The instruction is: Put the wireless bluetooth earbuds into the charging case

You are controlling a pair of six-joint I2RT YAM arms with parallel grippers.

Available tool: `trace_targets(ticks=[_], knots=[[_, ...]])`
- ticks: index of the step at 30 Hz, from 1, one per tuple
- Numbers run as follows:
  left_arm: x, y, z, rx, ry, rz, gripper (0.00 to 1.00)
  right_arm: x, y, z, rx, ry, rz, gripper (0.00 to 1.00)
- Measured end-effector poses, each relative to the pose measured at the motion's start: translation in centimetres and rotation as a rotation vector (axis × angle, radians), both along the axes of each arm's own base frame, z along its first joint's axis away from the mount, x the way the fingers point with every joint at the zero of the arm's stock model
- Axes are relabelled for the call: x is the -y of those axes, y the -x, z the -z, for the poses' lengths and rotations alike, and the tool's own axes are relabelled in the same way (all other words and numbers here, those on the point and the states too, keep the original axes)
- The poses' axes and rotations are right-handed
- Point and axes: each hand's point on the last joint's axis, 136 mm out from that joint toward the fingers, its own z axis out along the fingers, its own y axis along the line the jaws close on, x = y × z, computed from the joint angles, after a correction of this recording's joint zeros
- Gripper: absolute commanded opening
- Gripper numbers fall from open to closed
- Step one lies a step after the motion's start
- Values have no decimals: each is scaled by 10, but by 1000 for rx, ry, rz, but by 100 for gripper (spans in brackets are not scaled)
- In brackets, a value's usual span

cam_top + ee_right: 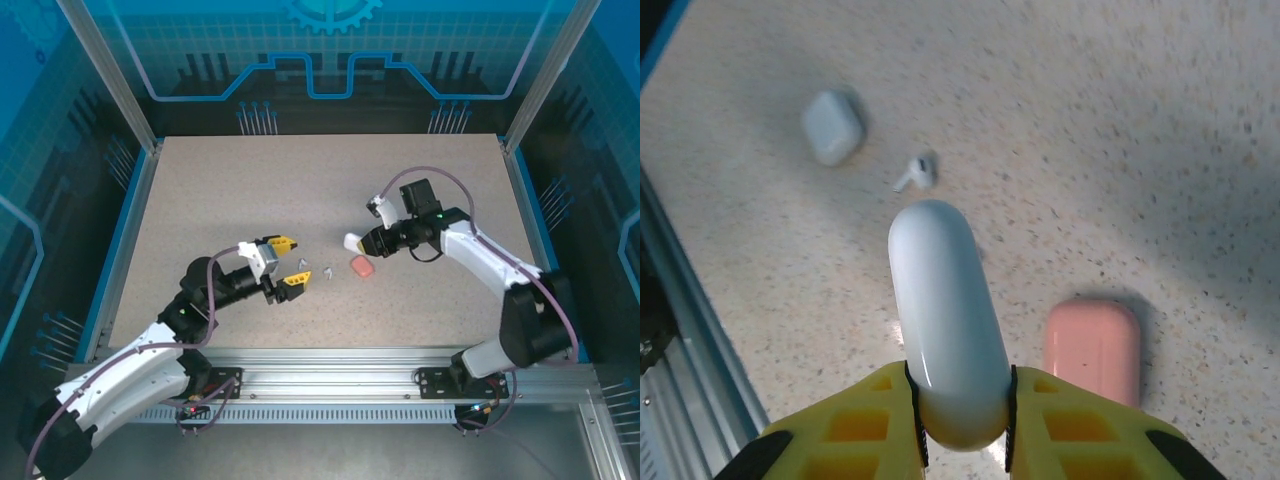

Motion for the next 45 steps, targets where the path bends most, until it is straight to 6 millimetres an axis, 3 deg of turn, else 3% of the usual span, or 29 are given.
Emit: trace_targets(ticks=[8,17,21,28,33,37,41,45], knots=[[-1,-1,6,-20,-14,-8,74,-16,-42,56,-128,40,14,19],[-4,-4,9,-32,-23,-36,74,-24,-63,82,-170,51,18,23],[-7,-7,9,-33,-24,-61,74,-23,-63,90,-191,64,20,34],[-13,-17,14,-47,-35,-125,76,-18,-67,89,-182,102,37,55],[-18,-26,22,-76,-52,-183,77,-8,-69,89,-170,173,58,61],[-24,-35,27,-114,-57,-234,77,-3,-69,77,-125,246,63,66],[-47,-55,24,-172,-29,-340,84,-11,-70,54,-33,329,49,70],[-88,-80,25,-263,35,-504,91,-24,-65,33,58,406,31,75]])
